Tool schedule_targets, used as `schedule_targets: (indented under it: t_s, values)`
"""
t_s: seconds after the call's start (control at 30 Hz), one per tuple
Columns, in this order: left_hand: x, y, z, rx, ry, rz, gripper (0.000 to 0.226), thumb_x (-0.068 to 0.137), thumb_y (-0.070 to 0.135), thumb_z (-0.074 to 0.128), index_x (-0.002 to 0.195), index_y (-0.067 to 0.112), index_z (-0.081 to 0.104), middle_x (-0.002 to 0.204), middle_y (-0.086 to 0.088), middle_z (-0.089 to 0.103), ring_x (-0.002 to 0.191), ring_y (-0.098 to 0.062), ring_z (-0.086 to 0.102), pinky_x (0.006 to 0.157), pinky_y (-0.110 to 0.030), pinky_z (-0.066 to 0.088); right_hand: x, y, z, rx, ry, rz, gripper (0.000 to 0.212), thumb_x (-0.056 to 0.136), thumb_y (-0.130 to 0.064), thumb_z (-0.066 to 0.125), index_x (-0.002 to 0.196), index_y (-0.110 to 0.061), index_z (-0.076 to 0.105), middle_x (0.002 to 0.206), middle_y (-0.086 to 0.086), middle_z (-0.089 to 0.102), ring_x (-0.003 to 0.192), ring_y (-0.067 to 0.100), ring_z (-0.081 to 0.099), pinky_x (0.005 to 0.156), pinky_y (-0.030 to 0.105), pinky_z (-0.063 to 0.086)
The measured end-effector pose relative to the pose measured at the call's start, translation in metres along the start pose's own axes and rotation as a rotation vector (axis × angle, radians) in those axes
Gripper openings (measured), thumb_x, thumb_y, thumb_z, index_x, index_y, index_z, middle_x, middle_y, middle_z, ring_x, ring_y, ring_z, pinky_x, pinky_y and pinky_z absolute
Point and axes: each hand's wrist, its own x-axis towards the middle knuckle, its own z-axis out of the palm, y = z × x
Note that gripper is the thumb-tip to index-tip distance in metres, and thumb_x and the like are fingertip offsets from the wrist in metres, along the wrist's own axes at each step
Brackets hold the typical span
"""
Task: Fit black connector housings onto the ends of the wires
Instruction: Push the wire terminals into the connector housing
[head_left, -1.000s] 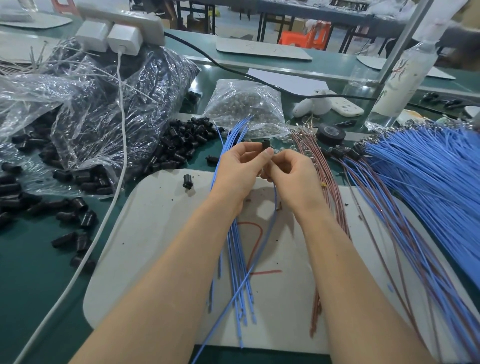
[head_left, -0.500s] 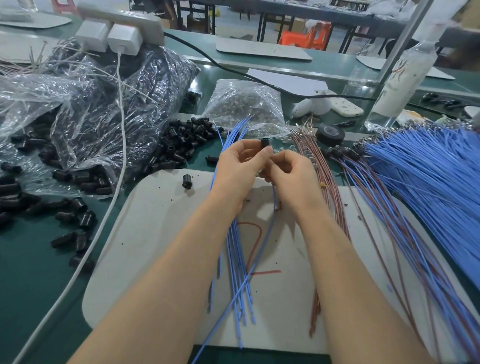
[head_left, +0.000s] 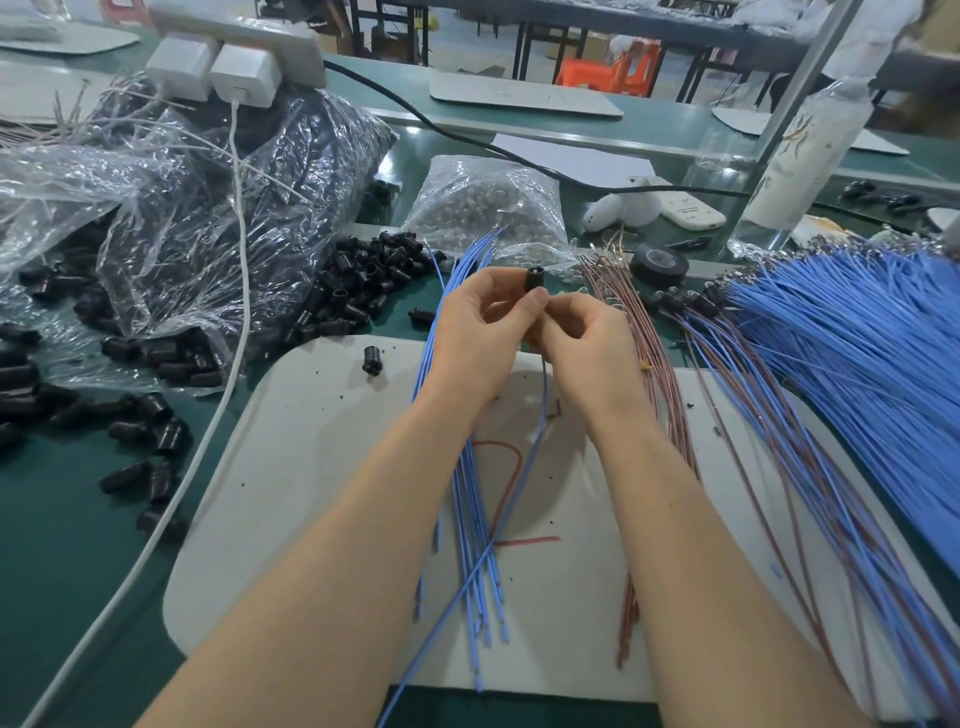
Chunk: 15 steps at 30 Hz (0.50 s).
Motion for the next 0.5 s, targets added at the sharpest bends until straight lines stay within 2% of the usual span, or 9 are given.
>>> schedule_targets:
  t_s: [0.07,0.2,0.3,0.4,0.5]
  values:
    - [0.000,0.000,-0.001,-0.038,0.019,-0.002,0.018,0.086,0.001,0.064,0.084,0.018,0.060,0.076,0.005,0.064,0.062,0.003,0.062,0.057,-0.013,0.048,0.000,-0.001,0.001,-0.008,-0.021,0.008,0.007,0.089,-0.014,0.063,0.084,-0.015,0.068,0.072,-0.002,0.069,0.071,0.011,0.066,0.077,0.034,0.054]
    - [0.001,0.000,-0.002,-0.082,0.057,-0.028,0.013,0.086,0.005,0.066,0.085,0.017,0.062,0.077,0.004,0.066,0.064,0.003,0.062,0.057,-0.012,0.048,-0.001,-0.002,0.000,-0.058,-0.017,-0.002,0.019,0.089,-0.016,0.065,0.072,-0.024,0.061,0.066,-0.007,0.064,0.067,0.010,0.061,0.077,0.035,0.052]
    - [0.003,-0.001,-0.004,-0.156,0.074,-0.114,0.007,0.087,0.009,0.066,0.087,0.015,0.064,0.082,-0.002,0.067,0.069,-0.010,0.060,0.065,-0.022,0.049,-0.002,-0.004,-0.001,-0.081,-0.055,0.003,0.021,0.089,-0.013,0.063,0.071,-0.023,0.061,0.066,-0.004,0.065,0.065,0.012,0.060,0.076,0.036,0.052]
    - [0.005,0.000,-0.006,-0.302,0.050,-0.213,0.004,0.089,0.008,0.062,0.087,0.012,0.060,0.077,-0.004,0.066,0.064,-0.016,0.055,0.057,-0.024,0.047,-0.003,-0.008,-0.001,-0.049,-0.096,0.020,0.017,0.088,-0.009,0.062,0.073,-0.017,0.063,0.064,-0.001,0.065,0.058,0.007,0.057,0.068,0.028,0.050]
    - [0.008,0.002,-0.010,-0.428,0.018,-0.319,0.008,0.090,0.010,0.060,0.082,0.012,0.062,0.074,-0.001,0.069,0.066,-0.014,0.060,0.053,-0.022,0.048,-0.004,-0.011,-0.002,-0.029,-0.099,0.030,0.016,0.087,-0.009,0.063,0.072,-0.015,0.065,0.062,-0.002,0.064,0.050,0.001,0.054,0.060,0.019,0.044]
